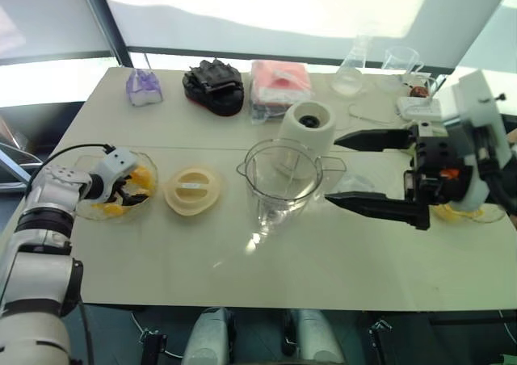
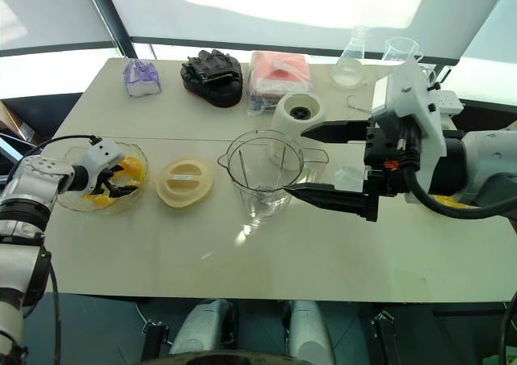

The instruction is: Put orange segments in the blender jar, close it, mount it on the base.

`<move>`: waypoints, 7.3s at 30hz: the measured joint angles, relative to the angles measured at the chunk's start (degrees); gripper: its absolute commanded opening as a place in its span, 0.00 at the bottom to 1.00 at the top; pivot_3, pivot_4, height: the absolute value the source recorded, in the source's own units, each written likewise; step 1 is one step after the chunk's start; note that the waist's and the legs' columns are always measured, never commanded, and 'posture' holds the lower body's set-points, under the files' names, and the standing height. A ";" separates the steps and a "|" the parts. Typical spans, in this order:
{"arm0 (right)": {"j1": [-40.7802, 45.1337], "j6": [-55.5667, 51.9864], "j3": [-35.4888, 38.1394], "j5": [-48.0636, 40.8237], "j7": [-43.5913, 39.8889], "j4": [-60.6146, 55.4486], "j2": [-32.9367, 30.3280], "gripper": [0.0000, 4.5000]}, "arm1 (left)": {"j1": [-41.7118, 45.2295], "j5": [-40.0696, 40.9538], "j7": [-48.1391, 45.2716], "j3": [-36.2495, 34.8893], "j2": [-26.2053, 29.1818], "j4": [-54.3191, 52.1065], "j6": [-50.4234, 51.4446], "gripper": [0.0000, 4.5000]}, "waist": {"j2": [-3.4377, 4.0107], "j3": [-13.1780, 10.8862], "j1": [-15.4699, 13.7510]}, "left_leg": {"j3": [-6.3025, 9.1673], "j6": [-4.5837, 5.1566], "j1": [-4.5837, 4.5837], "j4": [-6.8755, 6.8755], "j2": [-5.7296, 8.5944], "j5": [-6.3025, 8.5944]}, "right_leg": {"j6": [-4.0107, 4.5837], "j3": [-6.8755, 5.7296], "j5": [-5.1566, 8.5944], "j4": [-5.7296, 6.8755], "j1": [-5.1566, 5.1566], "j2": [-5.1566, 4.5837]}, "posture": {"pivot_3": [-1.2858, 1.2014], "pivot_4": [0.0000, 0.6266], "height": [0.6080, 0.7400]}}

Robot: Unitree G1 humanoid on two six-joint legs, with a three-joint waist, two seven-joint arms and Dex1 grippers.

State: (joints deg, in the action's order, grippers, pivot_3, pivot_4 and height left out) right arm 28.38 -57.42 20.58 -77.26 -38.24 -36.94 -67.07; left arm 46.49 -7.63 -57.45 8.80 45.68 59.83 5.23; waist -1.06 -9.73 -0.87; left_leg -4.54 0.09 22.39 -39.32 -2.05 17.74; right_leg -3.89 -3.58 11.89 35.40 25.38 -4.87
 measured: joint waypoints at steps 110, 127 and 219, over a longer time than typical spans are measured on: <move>-32.68 3.23 16.91 2.30 16.40 -4.53 5.66 1.00 | 37.04 20.65 -34.18 -0.30 -25.43 -2.70 10.84 0.99 | -0.30 -0.03 -1.29 | 0.22 0.35 0.40 -0.66 0.12 0.18 | -0.24 0.17 -0.12 -0.15 -0.05 0.19 | 0.52 0.24 1.00; -48.61 14.68 15.93 32.64 19.31 -1.26 23.41 1.00 | 7.78 33.35 -25.40 -4.40 -15.62 -56.78 35.72 0.99 | -0.17 0.03 -1.17 | 0.23 0.28 0.04 -0.73 0.14 0.14 | -0.06 0.36 0.00 0.13 -0.26 0.24 | 0.52 0.24 1.00; 9.96 16.68 -9.43 58.92 13.73 25.44 25.90 0.01 | -10.91 48.21 -2.45 -11.91 -3.33 -72.45 42.05 1.00 | 0.56 -0.36 1.53 | 0.09 0.25 0.11 -0.52 0.19 0.12 | -0.34 0.55 -0.14 -0.05 -0.12 0.26 | 0.52 0.24 1.00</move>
State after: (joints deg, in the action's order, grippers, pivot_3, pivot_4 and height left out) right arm 38.34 -40.73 11.15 -18.34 -24.52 -11.50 -41.17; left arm 35.57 40.58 -59.91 -3.11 42.35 -12.62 47.28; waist -0.49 -10.09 0.66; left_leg -4.45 0.34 22.50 -39.85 -1.86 17.87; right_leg -4.23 -3.03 11.75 35.35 25.26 -4.61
